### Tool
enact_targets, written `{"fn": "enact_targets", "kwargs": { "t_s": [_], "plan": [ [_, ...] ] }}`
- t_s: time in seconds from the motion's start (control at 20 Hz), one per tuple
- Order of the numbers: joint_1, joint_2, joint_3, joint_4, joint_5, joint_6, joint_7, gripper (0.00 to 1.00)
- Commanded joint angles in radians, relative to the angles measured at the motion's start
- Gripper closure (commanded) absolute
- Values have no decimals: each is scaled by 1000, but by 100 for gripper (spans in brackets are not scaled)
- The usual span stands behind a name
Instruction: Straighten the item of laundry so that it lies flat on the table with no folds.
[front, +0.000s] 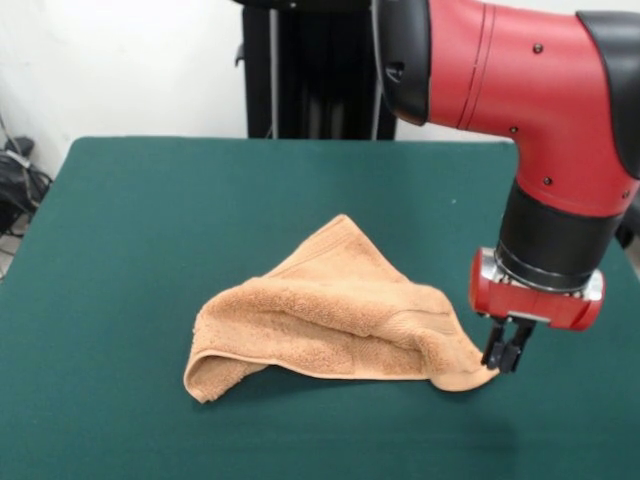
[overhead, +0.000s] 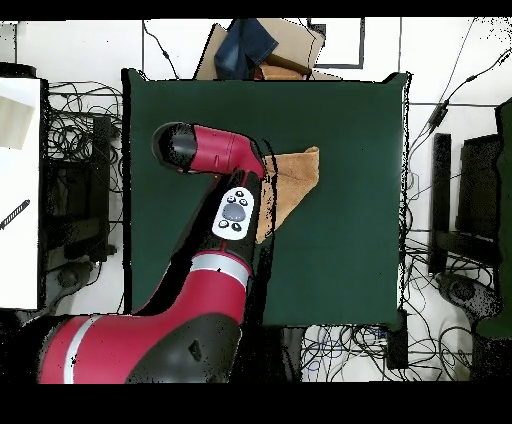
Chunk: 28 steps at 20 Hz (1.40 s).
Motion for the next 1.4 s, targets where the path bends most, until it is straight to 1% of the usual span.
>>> {"fn": "enact_targets", "kwargs": {
  "t_s": [0.05,0.3,0.5,1.4],
  "plan": [
    [19,-3,15,108,13,-43,277,100],
    [14,3,19,96,12,-39,268,100],
    [1,3,38,91,9,-6,238,100],
    [-32,-16,82,111,5,1,186,100]
  ]
}}
